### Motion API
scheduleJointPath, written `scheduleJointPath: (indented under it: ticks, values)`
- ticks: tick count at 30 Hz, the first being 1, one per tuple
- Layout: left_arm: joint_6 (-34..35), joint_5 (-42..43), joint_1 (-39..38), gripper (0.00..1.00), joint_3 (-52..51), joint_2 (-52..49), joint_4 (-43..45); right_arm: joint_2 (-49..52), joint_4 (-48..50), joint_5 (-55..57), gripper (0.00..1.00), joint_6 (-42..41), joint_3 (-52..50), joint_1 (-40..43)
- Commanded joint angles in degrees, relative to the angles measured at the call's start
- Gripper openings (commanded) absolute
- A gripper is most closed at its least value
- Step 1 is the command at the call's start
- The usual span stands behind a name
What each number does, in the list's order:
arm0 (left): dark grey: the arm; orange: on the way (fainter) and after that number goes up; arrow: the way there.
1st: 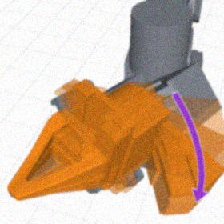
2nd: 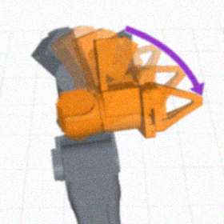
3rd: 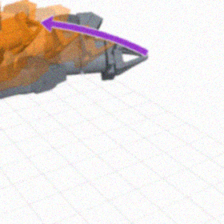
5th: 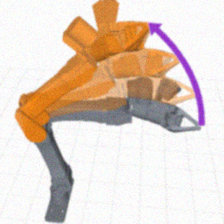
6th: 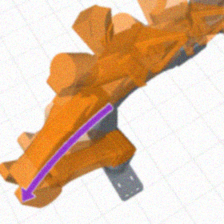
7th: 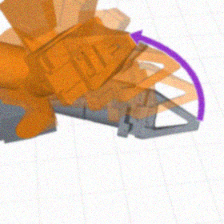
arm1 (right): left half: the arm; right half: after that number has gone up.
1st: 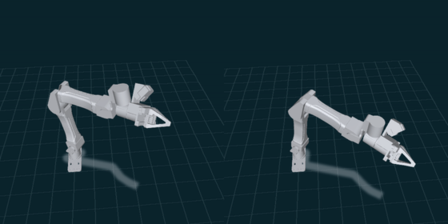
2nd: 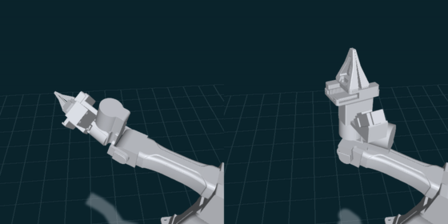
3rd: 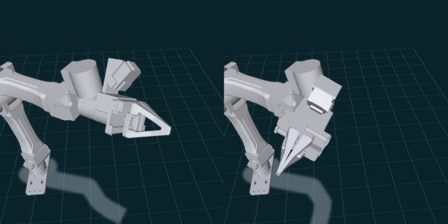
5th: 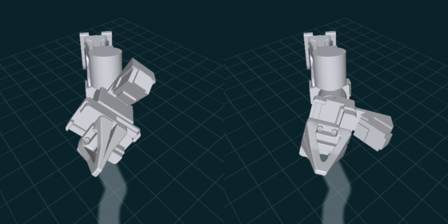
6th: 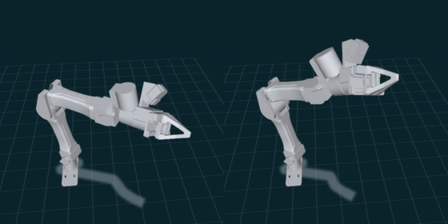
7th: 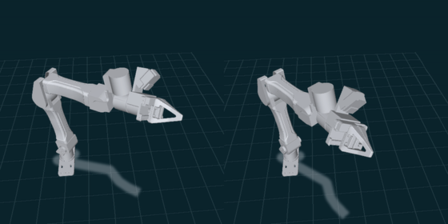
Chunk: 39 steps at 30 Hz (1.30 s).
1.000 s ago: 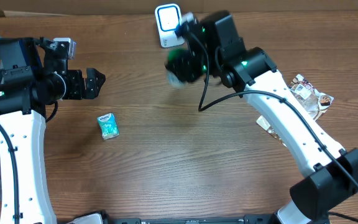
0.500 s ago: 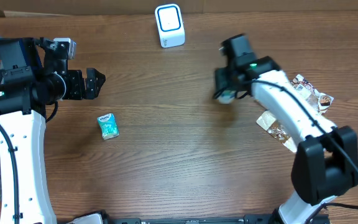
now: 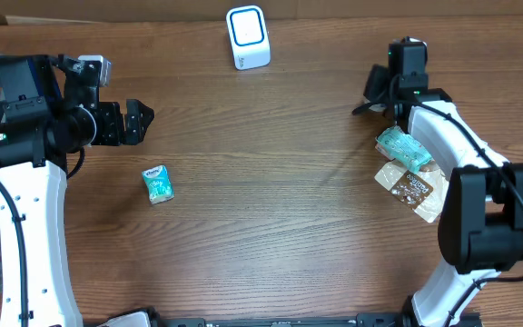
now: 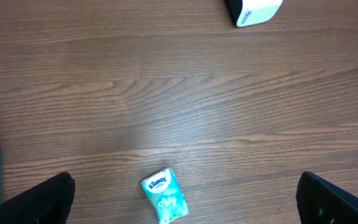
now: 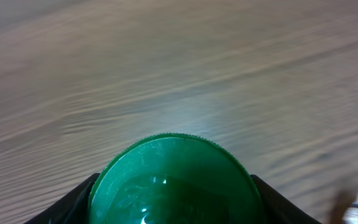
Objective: Scan the item barcode
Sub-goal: 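Carry the jar right and set it beside the scanned pile, then reach the right gripper to the blue tissue pack and grasp it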
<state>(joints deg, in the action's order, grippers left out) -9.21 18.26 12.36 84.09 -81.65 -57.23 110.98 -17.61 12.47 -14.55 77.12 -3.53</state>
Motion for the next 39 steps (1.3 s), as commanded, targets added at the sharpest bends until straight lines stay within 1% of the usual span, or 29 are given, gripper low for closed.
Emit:
scheduleJointPath:
  ticks: [1, 3, 4, 6, 8, 10, 16, 19, 23, 26, 27, 32, 35, 39]
  values:
    - [-0.90, 0.63, -0.39, 1.00, 1.25, 0.28, 0.17, 1.27, 0.72, 7.85, 0.43, -0.48, -0.35, 3.26]
    - [-0.90, 0.63, -0.39, 1.00, 1.25, 0.28, 0.17, 1.27, 0.68, 7.85, 0.44, -0.57, -0.35, 4.57]
    - [-0.90, 0.63, -0.37, 1.00, 1.25, 0.28, 0.17, 1.27, 0.68, 7.85, 0.46, -0.76, -0.35, 5.03]
    - [-0.90, 0.63, -0.37, 0.99, 1.25, 0.28, 0.17, 1.27, 0.68, 7.85, 0.54, -0.72, -0.35, 5.86]
    - [-0.90, 0.63, -0.37, 1.00, 1.25, 0.28, 0.15, 1.27, 0.68, 7.85, 0.69, -0.70, -0.35, 6.23]
    - [-0.90, 0.63, -0.37, 1.00, 1.25, 0.28, 0.15, 1.27, 0.70, 7.82, 1.00, -0.68, -0.35, 6.27]
    - [-0.90, 0.63, -0.37, 0.99, 1.25, 0.28, 0.17, -1.44, -0.28, 7.02, 1.00, -0.48, -0.24, 4.87]
    - [-0.90, 0.63, -0.39, 0.99, 1.25, 0.28, 0.17, -5.75, -0.52, 6.97, 1.00, -0.48, -0.13, 2.84]
    - [-0.90, 0.63, -0.37, 0.99, 1.25, 0.28, 0.17, -15.32, -2.45, 6.67, 1.00, -0.50, -0.13, -1.64]
    - [-0.90, 0.63, -0.39, 1.00, 1.25, 0.28, 0.17, -21.84, -5.46, -0.42, 1.00, -0.48, -0.13, -5.46]
    - [-0.90, 0.63, -0.39, 1.00, 1.25, 0.28, 0.17, -24.33, -7.08, -6.69, 1.00, -0.48, -0.13, -7.30]
    - [-0.90, 0.63, -0.39, 1.00, 1.25, 0.28, 0.15, -24.55, -7.02, -29.16, 1.00, -0.81, -0.13, -11.65]
    - [-0.90, 0.63, -0.39, 1.00, 1.25, 0.28, 0.15, -22.08, -6.82, -32.11, 1.00, -6.40, -0.15, -15.30]
    - [-0.90, 0.63, -0.39, 0.99, 1.25, 0.28, 0.17, -17.49, -5.16, -32.11, 1.00, -9.79, -0.15, -21.70]
